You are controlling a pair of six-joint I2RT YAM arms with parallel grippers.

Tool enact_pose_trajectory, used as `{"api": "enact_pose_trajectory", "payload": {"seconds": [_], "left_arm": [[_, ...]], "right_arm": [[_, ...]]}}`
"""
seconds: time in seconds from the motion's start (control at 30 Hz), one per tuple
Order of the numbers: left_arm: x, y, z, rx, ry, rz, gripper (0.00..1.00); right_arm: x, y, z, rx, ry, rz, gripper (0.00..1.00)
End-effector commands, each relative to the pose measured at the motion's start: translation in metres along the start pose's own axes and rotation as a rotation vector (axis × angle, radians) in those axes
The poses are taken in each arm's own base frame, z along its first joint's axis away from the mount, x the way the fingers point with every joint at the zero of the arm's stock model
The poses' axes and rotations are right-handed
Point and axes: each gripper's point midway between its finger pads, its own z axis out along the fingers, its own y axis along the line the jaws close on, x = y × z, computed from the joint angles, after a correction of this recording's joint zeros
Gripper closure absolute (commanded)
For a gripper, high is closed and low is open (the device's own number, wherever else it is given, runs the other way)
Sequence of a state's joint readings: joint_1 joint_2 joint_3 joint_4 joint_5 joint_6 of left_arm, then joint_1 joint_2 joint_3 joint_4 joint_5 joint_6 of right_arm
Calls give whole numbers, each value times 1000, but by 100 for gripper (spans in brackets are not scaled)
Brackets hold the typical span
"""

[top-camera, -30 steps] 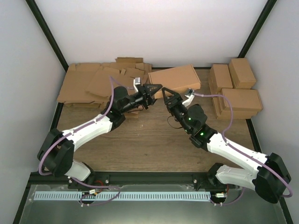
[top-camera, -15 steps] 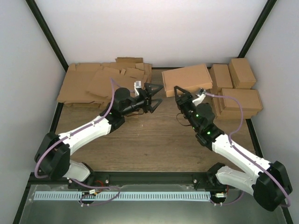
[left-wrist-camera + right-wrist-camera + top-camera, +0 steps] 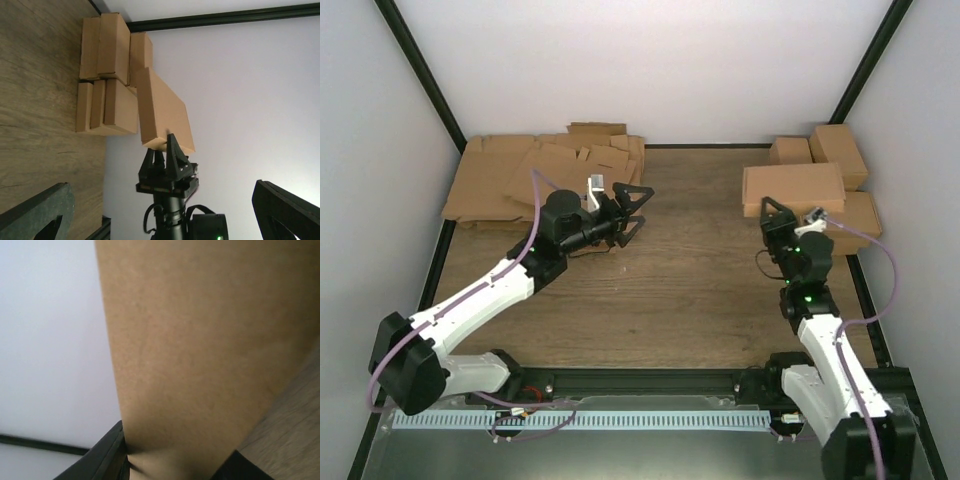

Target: Fold the paper box

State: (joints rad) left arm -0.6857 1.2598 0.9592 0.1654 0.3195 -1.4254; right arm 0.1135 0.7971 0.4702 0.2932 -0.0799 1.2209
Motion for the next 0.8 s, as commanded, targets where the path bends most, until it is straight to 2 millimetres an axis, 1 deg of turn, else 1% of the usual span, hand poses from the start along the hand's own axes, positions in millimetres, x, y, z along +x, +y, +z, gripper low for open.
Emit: {"api": "enact_pose_trajectory", "payload": {"seconds": [0.0,0.13,0.27,0.37,0.5,0.6,0.77], "left_arm": [[6,21,-8,-51,17,36,0],[9,30,-13,-65,26,37,0],[14,36,-18,-78,42,46,0],[16,37,-25,-87,44,61,0],[16,42,-31,-103,43,66,0],[18,44,-32,-107,62,64,0],[18,44,-26,-109,95,78,0]], "right_arm": [[-15,-27,-14,58,44,-8,67],[-41,-38,-20,111,-1,-26,67],[-68,-53,-20,182,-16,18,67],[-87,-59,-21,198,-46,45,67],[-109,-60,-22,205,-86,54,67],[-123,-65,-20,226,-100,55,66],[-136,-76,-12,247,-95,63,67]]}}
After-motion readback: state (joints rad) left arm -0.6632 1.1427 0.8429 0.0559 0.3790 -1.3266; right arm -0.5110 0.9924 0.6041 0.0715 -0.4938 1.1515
